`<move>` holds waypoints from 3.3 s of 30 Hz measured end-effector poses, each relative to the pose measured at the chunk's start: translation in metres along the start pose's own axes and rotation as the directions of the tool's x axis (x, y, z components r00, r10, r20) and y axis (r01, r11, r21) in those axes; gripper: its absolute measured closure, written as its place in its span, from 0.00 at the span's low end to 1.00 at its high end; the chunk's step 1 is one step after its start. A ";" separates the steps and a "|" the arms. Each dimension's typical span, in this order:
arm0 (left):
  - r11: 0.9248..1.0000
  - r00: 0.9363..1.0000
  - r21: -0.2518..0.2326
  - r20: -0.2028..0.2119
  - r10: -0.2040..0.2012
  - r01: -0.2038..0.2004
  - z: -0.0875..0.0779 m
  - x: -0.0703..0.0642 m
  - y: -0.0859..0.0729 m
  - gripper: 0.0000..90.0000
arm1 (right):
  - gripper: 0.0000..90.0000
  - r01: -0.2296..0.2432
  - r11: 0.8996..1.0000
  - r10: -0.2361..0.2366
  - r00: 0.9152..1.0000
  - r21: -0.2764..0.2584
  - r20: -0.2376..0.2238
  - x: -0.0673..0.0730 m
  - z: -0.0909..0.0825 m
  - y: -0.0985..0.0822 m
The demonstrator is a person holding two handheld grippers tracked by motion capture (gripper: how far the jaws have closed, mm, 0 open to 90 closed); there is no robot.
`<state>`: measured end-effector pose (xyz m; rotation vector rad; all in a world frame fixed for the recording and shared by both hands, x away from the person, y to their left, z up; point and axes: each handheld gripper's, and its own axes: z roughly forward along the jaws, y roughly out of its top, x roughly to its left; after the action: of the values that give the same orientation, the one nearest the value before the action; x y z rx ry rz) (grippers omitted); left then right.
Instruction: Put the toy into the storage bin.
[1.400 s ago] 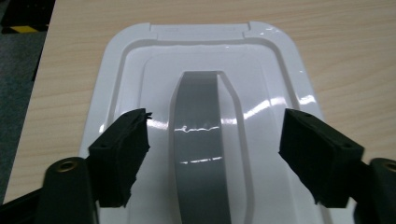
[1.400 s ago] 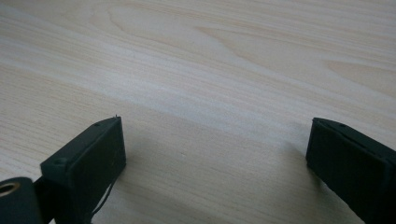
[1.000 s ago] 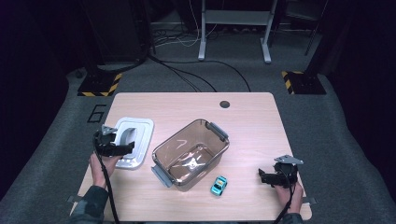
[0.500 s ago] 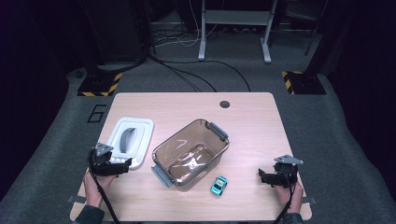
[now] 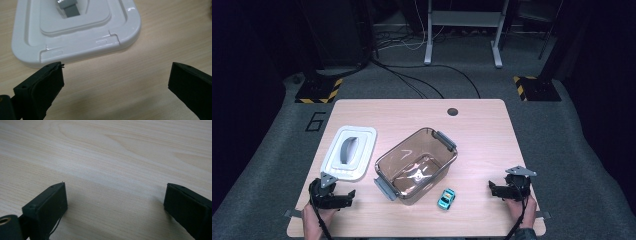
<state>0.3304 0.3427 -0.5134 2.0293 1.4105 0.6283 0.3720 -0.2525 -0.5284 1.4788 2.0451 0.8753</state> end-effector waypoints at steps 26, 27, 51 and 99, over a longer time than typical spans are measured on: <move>0.999 0.999 -0.043 0.044 -0.031 0.033 0.013 0.003 -0.015 0.00 | 0.00 0.000 1.000 0.000 1.000 0.023 -0.011 0.002 0.002 0.002; 0.999 0.999 -0.042 0.045 -0.031 0.033 0.013 0.003 -0.014 0.00 | 0.00 -0.001 1.000 0.002 1.000 0.024 -0.007 0.002 0.002 0.003; 0.998 0.998 -0.038 0.043 -0.039 0.040 0.013 0.002 -0.014 0.00 | 0.00 0.073 0.997 -0.071 0.977 0.002 -0.201 0.075 -0.021 0.028; 0.998 0.999 -0.042 0.039 -0.037 0.038 0.011 0.002 -0.014 0.05 | 0.24 0.346 0.938 -0.324 0.882 0.005 -0.343 0.170 0.005 0.018</move>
<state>0.3286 0.3463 -0.5311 1.9673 1.3980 0.5953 0.3340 -0.0860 -0.5195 1.0033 2.5060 0.9734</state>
